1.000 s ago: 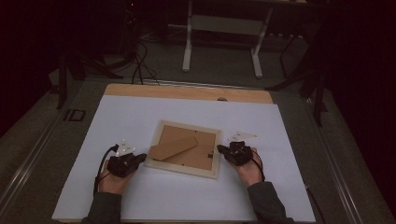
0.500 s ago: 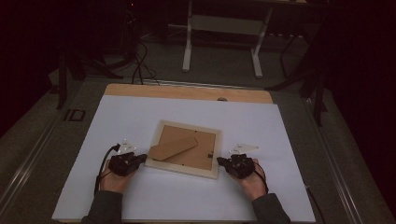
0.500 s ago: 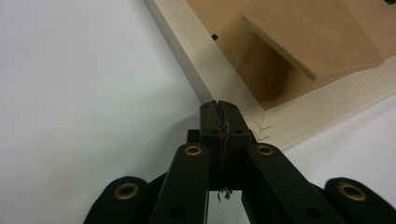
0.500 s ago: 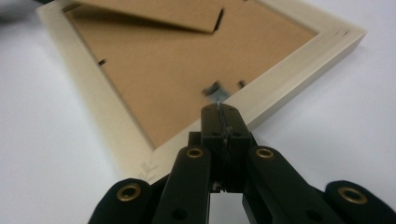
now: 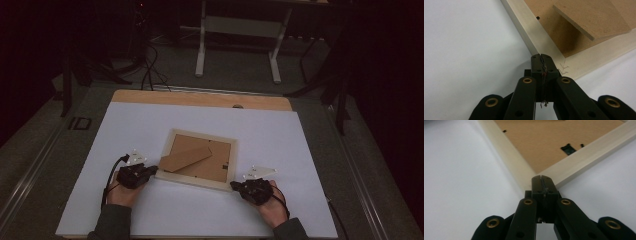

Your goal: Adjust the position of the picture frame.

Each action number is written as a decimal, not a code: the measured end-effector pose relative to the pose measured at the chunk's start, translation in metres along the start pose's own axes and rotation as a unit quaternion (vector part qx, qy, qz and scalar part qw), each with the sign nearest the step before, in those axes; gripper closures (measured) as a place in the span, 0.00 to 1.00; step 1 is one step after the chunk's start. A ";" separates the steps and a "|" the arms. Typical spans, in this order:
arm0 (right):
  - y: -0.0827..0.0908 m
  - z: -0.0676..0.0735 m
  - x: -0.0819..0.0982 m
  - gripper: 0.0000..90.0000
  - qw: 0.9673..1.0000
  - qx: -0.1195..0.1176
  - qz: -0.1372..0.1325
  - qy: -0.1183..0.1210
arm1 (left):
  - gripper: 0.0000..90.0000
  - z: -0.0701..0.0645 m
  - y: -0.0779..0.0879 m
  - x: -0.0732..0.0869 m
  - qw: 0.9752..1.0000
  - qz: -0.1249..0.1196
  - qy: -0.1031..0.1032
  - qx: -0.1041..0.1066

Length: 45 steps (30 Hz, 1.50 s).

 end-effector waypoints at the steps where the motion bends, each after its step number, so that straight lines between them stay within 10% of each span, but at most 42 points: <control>1: 0.001 0.002 0.000 1.00 1.000 -0.003 0.000 0.002 | 1.00 0.000 0.000 0.000 1.000 0.001 0.001 0.000; 16: -0.010 0.020 0.006 1.00 0.998 0.005 0.021 0.054 | 1.00 -0.002 0.001 0.002 1.000 0.001 0.003 0.002; 45: -0.022 0.002 -0.002 1.00 1.000 -0.002 0.006 0.029 | 1.00 -0.014 -0.009 -0.002 1.000 0.002 0.000 0.013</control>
Point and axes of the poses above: each handheld gripper's, and its own axes: y roughly backward along the jaws, x roughly out of its underside, z roughly to its left, the point moved 8 cm from there along -y, roughly forward along the jaws, and after that the axes turned 2 degrees about x, right-handed, at the moved point
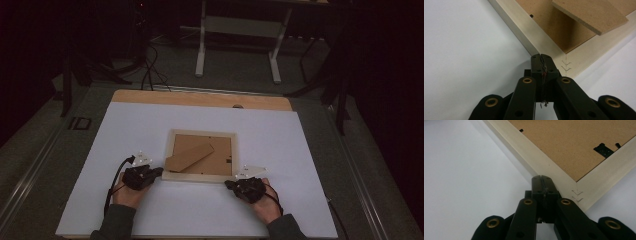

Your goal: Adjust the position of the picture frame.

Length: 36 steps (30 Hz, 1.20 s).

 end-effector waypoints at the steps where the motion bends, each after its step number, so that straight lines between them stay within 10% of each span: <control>1: 0.000 0.000 0.000 1.00 1.000 -0.001 0.000 0.000 | 1.00 0.000 0.000 0.000 1.000 0.000 0.000 -0.001; 24: -0.014 0.002 -0.007 1.00 1.000 -0.006 0.008 0.014 | 1.00 0.002 -0.024 -0.017 1.000 -0.005 0.018 -0.017; 36: 0.027 -0.059 0.007 1.00 0.996 0.062 -0.024 -0.067 | 1.00 -0.025 0.011 -0.007 1.000 -0.017 -0.013 0.022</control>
Point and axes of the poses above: each handheld gripper's, and its own axes: y roughly backward along the jaws, x roughly out of its underside, z roughly to its left, the point moved 8 cm from there along -y, roughly forward along the jaws, and after that the axes turned 2 degrees about x, right-handed, at the moved point
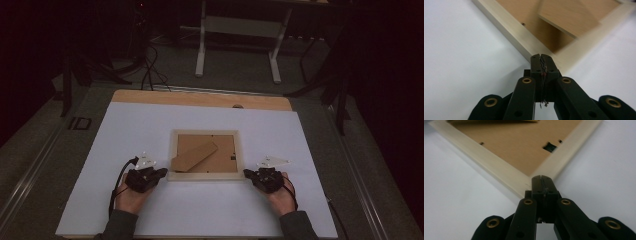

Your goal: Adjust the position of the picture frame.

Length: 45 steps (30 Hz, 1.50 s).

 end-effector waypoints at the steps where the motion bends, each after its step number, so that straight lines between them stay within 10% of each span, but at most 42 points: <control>1: 0.000 0.000 0.000 1.00 1.000 0.000 0.000 0.000 | 1.00 0.000 0.000 0.000 1.000 0.000 0.000 0.000; 10: -0.007 -0.005 0.009 1.00 1.000 0.008 0.021 -0.020 | 1.00 -0.023 -0.013 0.015 0.996 0.056 -0.066 0.000; 24: -0.014 -0.003 0.005 1.00 1.000 0.009 0.018 -0.023 | 0.99 -0.023 -0.018 0.011 0.996 0.051 -0.068 0.001; 45: -0.001 -0.031 0.010 0.92 0.998 0.034 -0.007 -0.048 | 0.87 -0.024 0.015 -0.009 0.997 -0.040 -0.055 0.030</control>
Point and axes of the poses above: each handheld gripper's, and its own axes: y roughly backward along the jaws, x roughly out of its underside, z roughly to its left, the point moved 8 cm from there along -y, roughly forward along the jaws, and after that the axes turned 2 degrees about x, right-handed, at the moved point
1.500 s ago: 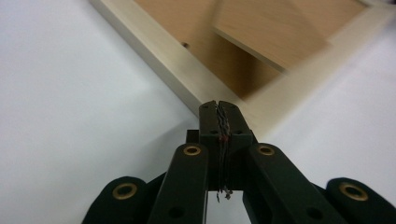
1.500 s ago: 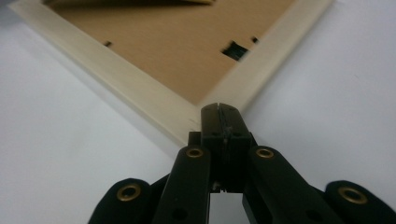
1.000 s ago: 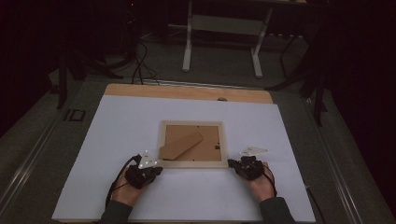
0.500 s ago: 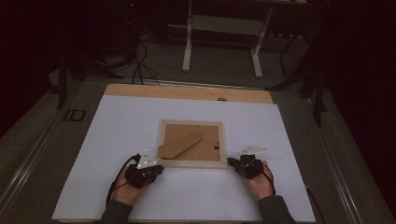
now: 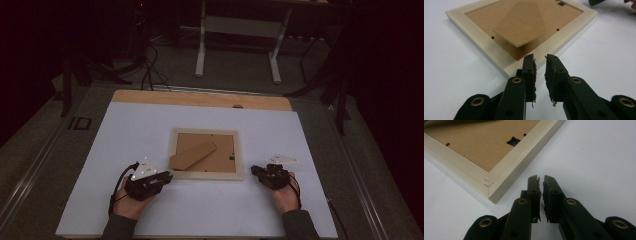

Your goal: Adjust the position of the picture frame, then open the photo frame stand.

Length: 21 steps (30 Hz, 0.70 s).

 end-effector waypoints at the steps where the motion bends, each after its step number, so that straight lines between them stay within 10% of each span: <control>1: 0.000 0.000 0.000 0.92 1.000 0.000 0.000 0.000 | 0.86 0.001 0.002 -0.001 1.000 -0.003 0.001 0.000; 21: 0.002 -0.008 0.002 0.87 1.000 0.007 -0.002 -0.009 | 0.70 0.010 0.017 -0.012 0.999 -0.039 0.032 0.006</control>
Point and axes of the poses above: each handheld gripper's, and its own axes: y roughly backward along the jaws, x roughly out of its underside, z roughly to its left, the point moved 8 cm from there along -y, roughly forward along the jaws, and after that the axes turned 2 degrees about x, right-handed, at the moved point
